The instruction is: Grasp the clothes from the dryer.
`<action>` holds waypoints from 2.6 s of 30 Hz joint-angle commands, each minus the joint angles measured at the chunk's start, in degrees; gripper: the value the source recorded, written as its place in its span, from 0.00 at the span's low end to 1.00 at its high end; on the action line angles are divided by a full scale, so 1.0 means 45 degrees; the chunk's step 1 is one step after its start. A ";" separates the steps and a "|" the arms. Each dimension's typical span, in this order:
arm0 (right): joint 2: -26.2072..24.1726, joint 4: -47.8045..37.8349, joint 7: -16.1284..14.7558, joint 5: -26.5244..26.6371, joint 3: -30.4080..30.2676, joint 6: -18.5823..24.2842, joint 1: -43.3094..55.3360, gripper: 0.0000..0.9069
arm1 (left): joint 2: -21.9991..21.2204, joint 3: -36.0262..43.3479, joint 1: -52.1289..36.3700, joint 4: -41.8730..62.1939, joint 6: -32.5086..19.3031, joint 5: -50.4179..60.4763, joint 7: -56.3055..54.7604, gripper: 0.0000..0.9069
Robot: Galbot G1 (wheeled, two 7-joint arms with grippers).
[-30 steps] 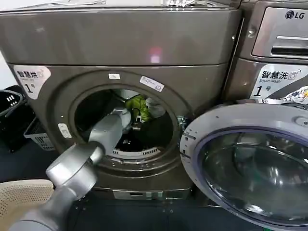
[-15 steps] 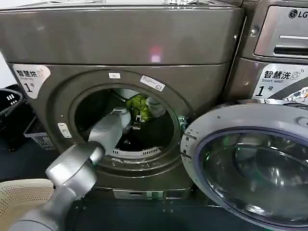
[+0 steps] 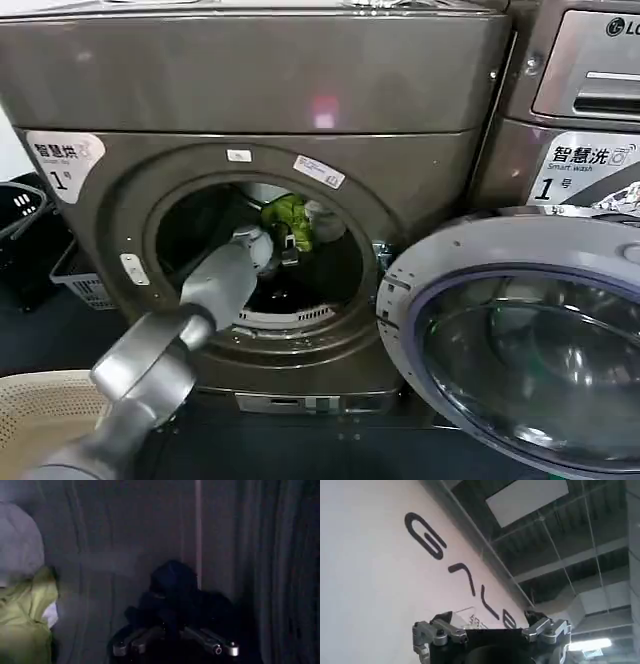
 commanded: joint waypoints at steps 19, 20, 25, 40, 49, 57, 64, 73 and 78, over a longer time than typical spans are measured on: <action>-0.0106 -0.0074 -0.0134 -0.0002 -0.0290 0.0100 0.0298 1.00 | -0.0838 -0.4386 0.1745 -0.1525 -0.1277 -0.6304 -1.0791 0.00; -0.0103 -0.0078 -0.0149 -0.0009 -0.0335 0.0096 0.0332 1.00 | -0.0868 -0.4508 0.1841 -0.1700 -0.1545 -0.6725 -1.1113 0.00; -0.0102 -0.0121 -0.0191 -0.0082 -0.0371 0.0086 0.0356 1.00 | -0.1070 -0.5144 0.2576 -0.3185 -0.2096 -0.7725 -1.1828 0.00; -0.0093 -0.0222 -0.0192 -0.0212 -0.0246 -0.0044 0.0256 1.00 | -0.2070 -0.6883 0.3243 -0.4017 -0.3862 -0.6836 -1.4260 0.00; -0.0027 -0.0288 -0.0210 -0.0202 -0.0062 0.0175 0.0105 1.00 | -0.2188 -0.6972 0.3494 -0.4460 -0.3767 -0.6770 -1.4653 0.00; -0.0045 -0.0427 -0.0210 -0.0243 0.0013 0.0191 0.0053 1.00 | -0.2247 -0.6925 0.3587 -0.4635 -0.3687 -0.6764 -1.4625 0.00; -0.0118 -0.0649 -0.0121 -0.0375 0.0079 0.0172 0.0113 1.00 | -0.2366 -0.6962 0.3475 -0.4554 -0.3708 -0.6737 -1.4635 0.00; -0.0115 -0.0723 -0.0028 -0.0355 0.0312 -0.0025 0.0023 1.00 | -0.2407 -0.6928 0.3613 -0.4622 -0.3625 -0.6735 -1.4630 0.00; -0.0132 -0.0728 -0.0004 -0.0357 0.0364 -0.0097 -0.0011 1.00 | -0.2421 -0.6902 0.3554 -0.4620 -0.3606 -0.6751 -1.4623 0.00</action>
